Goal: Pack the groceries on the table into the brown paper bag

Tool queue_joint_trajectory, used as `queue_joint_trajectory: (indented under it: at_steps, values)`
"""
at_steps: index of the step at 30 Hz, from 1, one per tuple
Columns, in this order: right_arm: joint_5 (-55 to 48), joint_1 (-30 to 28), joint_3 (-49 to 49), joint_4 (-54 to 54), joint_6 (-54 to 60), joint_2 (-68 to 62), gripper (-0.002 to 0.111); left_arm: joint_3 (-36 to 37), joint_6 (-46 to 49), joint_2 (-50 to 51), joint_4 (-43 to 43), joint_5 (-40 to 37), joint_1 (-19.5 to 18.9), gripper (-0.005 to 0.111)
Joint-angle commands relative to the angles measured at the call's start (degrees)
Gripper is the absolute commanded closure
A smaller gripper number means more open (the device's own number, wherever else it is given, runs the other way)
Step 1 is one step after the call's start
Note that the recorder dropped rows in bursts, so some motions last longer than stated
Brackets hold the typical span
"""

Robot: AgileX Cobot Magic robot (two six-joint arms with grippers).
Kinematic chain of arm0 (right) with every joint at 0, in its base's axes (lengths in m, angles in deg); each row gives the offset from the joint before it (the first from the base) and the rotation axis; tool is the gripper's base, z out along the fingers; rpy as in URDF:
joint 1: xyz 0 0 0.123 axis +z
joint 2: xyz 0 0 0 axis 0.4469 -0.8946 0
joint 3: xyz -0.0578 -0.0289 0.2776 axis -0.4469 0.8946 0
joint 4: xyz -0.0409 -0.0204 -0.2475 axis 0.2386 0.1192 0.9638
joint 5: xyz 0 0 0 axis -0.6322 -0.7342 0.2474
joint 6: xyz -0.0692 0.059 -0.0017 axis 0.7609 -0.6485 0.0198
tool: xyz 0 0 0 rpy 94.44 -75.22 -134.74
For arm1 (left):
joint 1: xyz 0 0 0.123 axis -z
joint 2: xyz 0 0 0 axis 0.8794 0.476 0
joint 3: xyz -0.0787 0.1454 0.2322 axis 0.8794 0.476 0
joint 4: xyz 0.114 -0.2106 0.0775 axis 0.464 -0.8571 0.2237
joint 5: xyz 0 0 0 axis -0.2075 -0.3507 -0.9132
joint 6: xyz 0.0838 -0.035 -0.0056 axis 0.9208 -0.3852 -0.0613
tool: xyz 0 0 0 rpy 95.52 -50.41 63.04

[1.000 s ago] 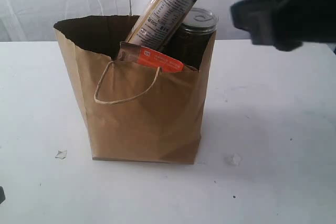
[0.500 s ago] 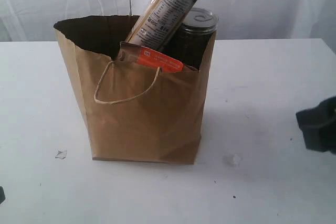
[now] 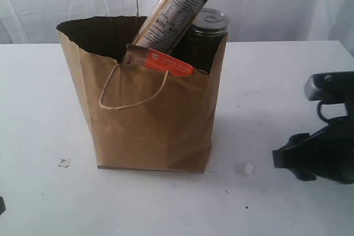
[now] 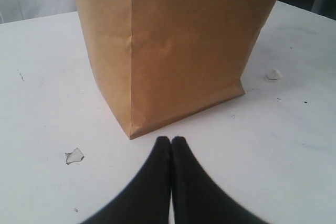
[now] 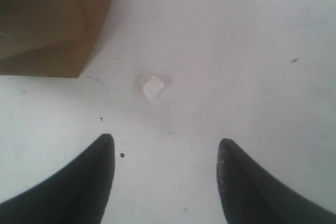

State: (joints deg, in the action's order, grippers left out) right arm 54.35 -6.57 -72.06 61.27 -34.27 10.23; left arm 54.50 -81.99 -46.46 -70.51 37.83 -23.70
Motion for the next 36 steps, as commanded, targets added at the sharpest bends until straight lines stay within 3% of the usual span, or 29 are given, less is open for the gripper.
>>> queue_joint_trajectory:
  at_steps: [1,8,22,36]
  values:
    - [6.9,-0.5,0.1,-13.1,10.2,-10.8,0.054,0.2,0.1,-0.3,-0.5,-0.2,0.0,0.107]
    - [11.6,-0.5,-3.0,-14.8,11.6,-22.9,0.054,0.2,0.1,-0.3,-0.5,-0.2,0.0,0.107]
    - [11.9,2.3,-10.0,-14.4,11.5,-32.8,0.054,0.2,0.1,-0.3,-0.5,-0.2,0.0,0.107]
    - [12.1,2.3,-10.1,-14.0,10.5,-38.6,0.054,0.2,0.1,-0.3,-0.5,-0.2,0.0,0.107]
